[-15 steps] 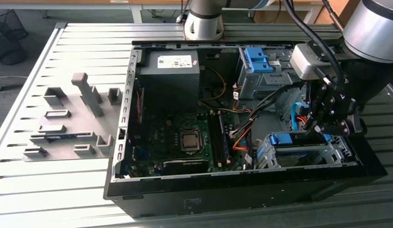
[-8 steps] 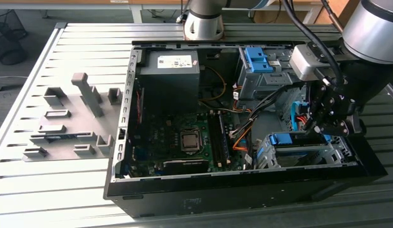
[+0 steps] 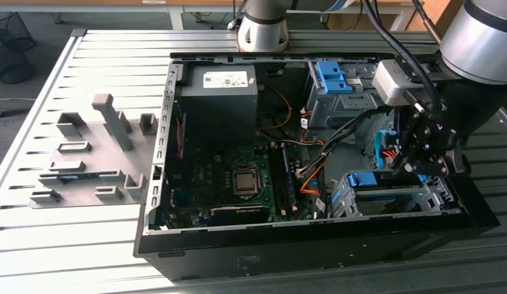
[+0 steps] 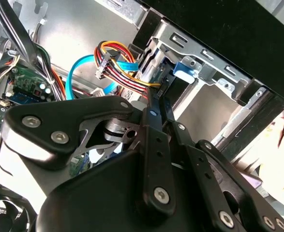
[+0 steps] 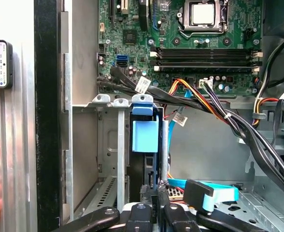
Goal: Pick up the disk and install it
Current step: 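Insert the first disk wire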
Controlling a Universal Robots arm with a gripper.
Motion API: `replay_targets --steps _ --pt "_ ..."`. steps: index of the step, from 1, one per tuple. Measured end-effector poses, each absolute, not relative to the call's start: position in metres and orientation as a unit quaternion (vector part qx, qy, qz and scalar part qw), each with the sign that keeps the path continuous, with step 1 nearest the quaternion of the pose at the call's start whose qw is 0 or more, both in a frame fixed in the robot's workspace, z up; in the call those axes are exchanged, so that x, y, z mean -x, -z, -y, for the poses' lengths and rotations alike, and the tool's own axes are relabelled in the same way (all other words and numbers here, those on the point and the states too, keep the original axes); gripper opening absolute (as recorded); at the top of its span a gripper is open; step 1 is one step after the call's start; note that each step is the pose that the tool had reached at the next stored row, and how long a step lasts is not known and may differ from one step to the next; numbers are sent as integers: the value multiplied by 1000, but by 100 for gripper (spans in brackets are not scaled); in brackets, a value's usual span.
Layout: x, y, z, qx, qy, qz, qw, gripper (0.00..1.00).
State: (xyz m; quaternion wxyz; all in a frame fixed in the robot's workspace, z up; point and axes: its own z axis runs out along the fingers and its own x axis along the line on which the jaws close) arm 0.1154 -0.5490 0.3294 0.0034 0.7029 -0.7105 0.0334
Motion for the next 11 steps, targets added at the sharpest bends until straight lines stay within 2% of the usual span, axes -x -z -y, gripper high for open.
replay_targets --steps 11 --pt "-115 -328 549 -703 -33 711 3 17"
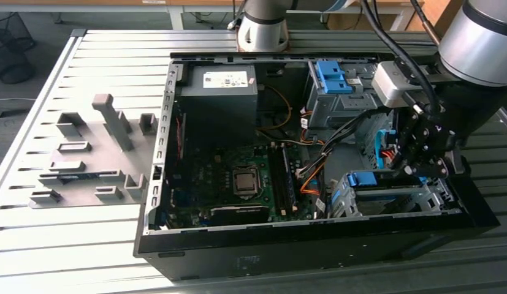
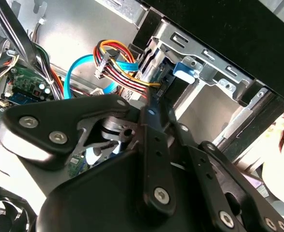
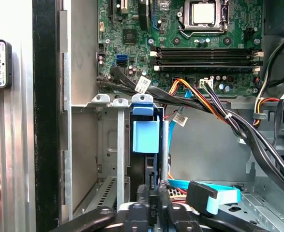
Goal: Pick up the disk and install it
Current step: 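Insert the first disk wire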
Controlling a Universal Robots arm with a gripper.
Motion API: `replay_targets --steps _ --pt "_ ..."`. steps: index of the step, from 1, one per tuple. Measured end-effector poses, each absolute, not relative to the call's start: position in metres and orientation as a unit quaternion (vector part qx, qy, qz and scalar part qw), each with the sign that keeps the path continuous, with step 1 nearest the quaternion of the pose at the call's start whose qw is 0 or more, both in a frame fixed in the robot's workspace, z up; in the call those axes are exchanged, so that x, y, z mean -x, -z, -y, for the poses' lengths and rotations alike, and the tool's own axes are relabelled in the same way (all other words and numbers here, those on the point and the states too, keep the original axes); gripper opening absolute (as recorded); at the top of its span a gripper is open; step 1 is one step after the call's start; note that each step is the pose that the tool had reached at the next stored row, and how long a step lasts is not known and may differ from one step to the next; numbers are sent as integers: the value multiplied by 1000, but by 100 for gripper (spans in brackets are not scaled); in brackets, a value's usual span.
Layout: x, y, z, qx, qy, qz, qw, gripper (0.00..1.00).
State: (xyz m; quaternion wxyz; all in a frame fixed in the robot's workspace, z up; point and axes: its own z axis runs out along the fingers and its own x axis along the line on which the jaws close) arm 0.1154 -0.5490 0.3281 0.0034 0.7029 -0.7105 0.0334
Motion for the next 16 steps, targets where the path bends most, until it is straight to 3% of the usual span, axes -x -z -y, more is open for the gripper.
replay_targets --steps 1,8,10,12,16 --pt "-115 -329 549 -703 -33 711 3 24" --pt "-115 -339 549 -703 -33 710 3 24" --pt "-115 -339 549 -703 -33 710 3 22" --pt "-115 -339 549 -703 -33 710 3 11" --pt "-115 -339 549 -703 -33 710 3 11"
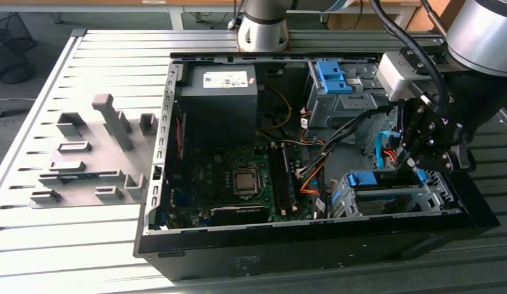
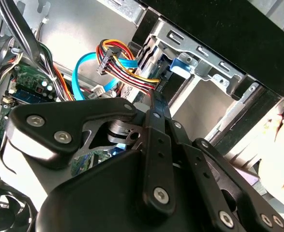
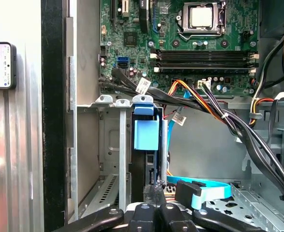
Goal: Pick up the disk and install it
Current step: 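Insert the first disk wire, then insert the second disk wire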
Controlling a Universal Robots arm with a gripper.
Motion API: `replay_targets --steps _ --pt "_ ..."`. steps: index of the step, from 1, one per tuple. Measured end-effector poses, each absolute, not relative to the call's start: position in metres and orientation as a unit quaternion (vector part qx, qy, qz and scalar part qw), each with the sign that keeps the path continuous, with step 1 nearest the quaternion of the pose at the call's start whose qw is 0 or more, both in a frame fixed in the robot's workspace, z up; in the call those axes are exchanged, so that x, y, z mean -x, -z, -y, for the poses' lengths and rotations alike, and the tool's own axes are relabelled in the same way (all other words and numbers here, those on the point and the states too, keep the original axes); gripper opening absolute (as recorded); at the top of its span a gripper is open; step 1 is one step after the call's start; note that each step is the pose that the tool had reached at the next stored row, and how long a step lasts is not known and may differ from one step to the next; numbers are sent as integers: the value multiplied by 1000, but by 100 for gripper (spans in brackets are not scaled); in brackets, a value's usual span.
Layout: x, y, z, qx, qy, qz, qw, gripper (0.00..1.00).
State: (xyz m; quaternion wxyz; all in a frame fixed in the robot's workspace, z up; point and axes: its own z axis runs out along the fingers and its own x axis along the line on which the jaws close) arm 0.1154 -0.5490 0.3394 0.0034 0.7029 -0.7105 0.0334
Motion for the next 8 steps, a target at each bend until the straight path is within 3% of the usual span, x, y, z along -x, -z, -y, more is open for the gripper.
replay_targets --steps 8 --pt "-115 -340 549 -703 -33 710 3 11"
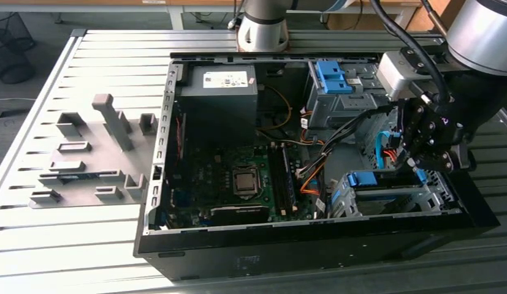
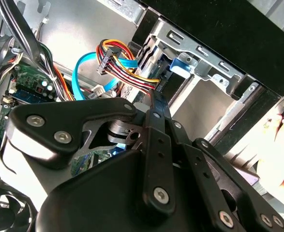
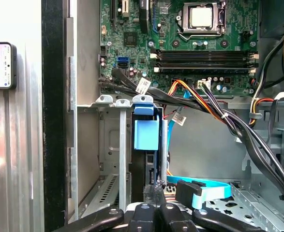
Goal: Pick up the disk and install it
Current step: 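Insert the second disk wire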
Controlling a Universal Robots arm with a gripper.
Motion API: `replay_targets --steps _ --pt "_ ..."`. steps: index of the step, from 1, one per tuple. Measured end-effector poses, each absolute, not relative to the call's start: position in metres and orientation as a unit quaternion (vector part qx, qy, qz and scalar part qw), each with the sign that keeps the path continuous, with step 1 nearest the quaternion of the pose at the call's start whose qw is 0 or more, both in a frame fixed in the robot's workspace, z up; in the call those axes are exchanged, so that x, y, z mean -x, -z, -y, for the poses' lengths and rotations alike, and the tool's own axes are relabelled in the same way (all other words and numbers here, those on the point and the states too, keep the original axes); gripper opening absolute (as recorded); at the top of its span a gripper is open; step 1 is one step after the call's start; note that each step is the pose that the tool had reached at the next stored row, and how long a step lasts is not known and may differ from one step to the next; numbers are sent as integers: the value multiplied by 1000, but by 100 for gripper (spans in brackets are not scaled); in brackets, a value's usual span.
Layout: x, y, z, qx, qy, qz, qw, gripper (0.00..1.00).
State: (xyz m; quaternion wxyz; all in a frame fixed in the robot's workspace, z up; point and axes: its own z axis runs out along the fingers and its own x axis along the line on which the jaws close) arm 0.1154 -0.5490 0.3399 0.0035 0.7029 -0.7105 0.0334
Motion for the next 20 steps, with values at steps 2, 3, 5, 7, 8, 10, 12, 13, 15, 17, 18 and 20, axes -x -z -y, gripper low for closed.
replay_targets --steps 2,3,5,7,8,10,12,13,15,17,18,20 --pt "-115 -340 549 -703 -33 711 3 11" --pt "-115 -340 549 -703 -33 710 3 11" --pt "-115 -340 549 -703 -33 711 3 11" --pt "-114 -340 549 -703 -34 710 4 11" --pt "-111 -340 549 -703 -33 711 4 11" --pt "-106 -340 549 -703 -33 710 3 11" --pt "-104 -340 549 -703 -34 711 3 11" --pt "-104 -340 549 -703 -34 711 3 11" --pt "-104 -340 549 -703 -34 710 3 11" --pt "-104 -343 549 -703 -34 710 3 11" --pt "-104 -347 549 -703 -34 710 3 11" --pt "-104 -356 549 -703 -34 711 3 11"
